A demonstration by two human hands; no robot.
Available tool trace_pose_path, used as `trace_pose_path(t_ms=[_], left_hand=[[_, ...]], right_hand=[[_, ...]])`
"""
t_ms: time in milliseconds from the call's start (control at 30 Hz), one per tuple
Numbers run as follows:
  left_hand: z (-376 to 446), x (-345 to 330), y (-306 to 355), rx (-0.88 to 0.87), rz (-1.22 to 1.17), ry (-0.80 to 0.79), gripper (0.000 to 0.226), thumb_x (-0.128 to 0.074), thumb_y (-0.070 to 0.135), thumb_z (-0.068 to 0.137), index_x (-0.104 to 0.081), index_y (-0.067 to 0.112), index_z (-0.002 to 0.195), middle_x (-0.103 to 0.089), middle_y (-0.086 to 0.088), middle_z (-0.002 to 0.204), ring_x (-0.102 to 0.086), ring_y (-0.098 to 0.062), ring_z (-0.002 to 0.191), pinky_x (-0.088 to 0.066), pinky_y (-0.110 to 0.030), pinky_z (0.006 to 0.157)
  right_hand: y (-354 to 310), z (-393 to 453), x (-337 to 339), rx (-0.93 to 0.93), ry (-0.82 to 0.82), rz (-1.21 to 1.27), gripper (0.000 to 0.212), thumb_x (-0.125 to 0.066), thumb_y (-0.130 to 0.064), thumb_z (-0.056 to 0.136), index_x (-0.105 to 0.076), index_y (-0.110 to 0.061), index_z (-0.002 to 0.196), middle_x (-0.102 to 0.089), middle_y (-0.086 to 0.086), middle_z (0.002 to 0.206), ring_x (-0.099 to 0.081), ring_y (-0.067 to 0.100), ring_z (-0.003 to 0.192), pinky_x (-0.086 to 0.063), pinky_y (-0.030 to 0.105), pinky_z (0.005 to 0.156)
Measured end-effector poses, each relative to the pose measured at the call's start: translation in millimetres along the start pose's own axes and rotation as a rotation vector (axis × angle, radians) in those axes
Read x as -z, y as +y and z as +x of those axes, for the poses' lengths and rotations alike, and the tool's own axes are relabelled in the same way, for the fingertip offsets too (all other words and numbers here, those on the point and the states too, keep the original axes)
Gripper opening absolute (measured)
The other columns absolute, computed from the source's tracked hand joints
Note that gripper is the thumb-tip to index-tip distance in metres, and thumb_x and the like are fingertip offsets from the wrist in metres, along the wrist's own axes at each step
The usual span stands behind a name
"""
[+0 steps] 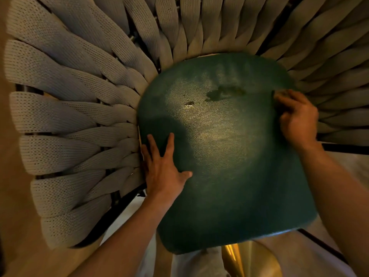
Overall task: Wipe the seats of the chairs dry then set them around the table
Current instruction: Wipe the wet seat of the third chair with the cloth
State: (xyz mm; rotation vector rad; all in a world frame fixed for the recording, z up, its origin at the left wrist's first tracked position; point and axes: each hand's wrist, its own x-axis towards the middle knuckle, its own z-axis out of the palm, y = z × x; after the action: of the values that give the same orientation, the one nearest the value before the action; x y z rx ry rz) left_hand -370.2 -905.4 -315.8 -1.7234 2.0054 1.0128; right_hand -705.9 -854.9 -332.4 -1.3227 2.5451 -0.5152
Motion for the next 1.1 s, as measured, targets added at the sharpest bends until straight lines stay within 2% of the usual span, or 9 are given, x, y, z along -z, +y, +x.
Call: trace_pose_path(t_ms=[167,233,367,467,600,733,800,900,1100], left_hand=[[-1,-3,1,-0.005,0.029,0.012,0.116,-0.078,0.049,0.074,0.012,0.049,0.148,0.029,-0.007,0.157,0.018,-0.037,0.146,-0.012,-0.052,0.12],[-1,-3,3,-0.002,0.047,0.021,0.116,-0.077,0.049,0.075,0.013,0.048,0.148,0.029,-0.007,0.157,0.018,-0.038,0.146,-0.011,-0.052,0.12],[-1,-4,3,0.007,0.07,0.036,0.116,-0.076,0.05,0.075,0.015,0.048,0.148,0.029,-0.007,0.157,0.017,-0.037,0.146,-0.014,-0.053,0.12],[-1,-5,2,-0.004,0.078,0.05,0.116,-0.076,0.051,0.074,0.014,0.048,0.148,0.028,-0.008,0.157,0.017,-0.037,0.146,-0.013,-0.053,0.12],[1,-10,-4,-0.005,0.11,0.062,0.106,-0.068,0.059,0.075,0.001,0.039,0.153,0.019,-0.013,0.16,0.014,-0.037,0.147,-0.009,-0.05,0.121],[7,-16,-9,0.004,0.19,0.057,0.095,-0.025,0.062,0.076,-0.016,0.008,0.154,-0.015,-0.024,0.158,-0.007,-0.043,0.146,-0.005,-0.053,0.118],[5,-12,-4,0.004,0.18,0.034,0.093,-0.034,0.065,0.079,-0.014,0.016,0.155,-0.009,-0.023,0.159,-0.003,-0.043,0.146,-0.004,-0.054,0.119],[0,-1,6,0.013,0.061,0.045,0.1,-0.073,0.053,0.075,-0.012,0.036,0.153,0.012,-0.013,0.16,0.009,-0.038,0.147,-0.009,-0.051,0.12],[15,19,17,-0.002,-0.052,0.116,0.1,-0.073,0.049,0.079,-0.003,0.048,0.15,0.021,-0.004,0.16,0.013,-0.035,0.147,-0.015,-0.052,0.118]], right_hand=[[0,11,-12,-0.309,0.159,0.078,0.052,-0.043,-0.003,0.07,-0.068,-0.007,0.116,-0.063,0.014,0.124,-0.059,0.031,0.113,-0.036,0.018,0.1],[-20,8,-20,-0.323,0.173,0.104,0.052,-0.044,-0.001,0.07,-0.069,-0.009,0.116,-0.064,0.01,0.123,-0.058,0.028,0.112,-0.035,0.015,0.096],[-82,-10,-45,-0.049,0.054,0.146,0.056,-0.043,0.001,0.068,-0.07,-0.014,0.115,-0.064,0.005,0.123,-0.057,0.026,0.113,-0.038,0.03,0.105],[-135,-28,-71,0.148,-0.044,0.185,0.054,-0.036,-0.011,0.073,-0.069,-0.014,0.116,-0.062,0.008,0.123,-0.055,0.028,0.115,-0.041,0.046,0.103],[-204,-49,-105,0.376,-0.255,0.295,0.05,-0.042,-0.006,0.071,-0.069,-0.007,0.113,-0.061,0.017,0.122,-0.053,0.035,0.119,-0.042,0.045,0.102],[-244,-54,-136,0.502,-0.421,0.27,0.033,-0.055,-0.01,0.078,-0.073,-0.007,0.105,-0.064,0.017,0.115,-0.055,0.036,0.115,-0.036,0.035,0.098],[-241,-48,-133,0.567,-0.415,0.227,0.029,-0.057,-0.012,0.08,-0.073,-0.009,0.104,-0.065,0.014,0.112,-0.057,0.033,0.111,-0.036,0.034,0.093],[-216,-32,-113,0.645,-0.345,0.129,0.037,-0.046,-0.022,0.08,-0.073,-0.017,0.106,-0.067,0.01,0.112,-0.058,0.033,0.109,-0.03,0.033,0.094],[-131,0,-65,0.494,-0.24,0.035,0.046,-0.039,-0.02,0.082,-0.069,-0.015,0.116,-0.064,0.008,0.122,-0.055,0.029,0.117,-0.039,0.048,0.101]])
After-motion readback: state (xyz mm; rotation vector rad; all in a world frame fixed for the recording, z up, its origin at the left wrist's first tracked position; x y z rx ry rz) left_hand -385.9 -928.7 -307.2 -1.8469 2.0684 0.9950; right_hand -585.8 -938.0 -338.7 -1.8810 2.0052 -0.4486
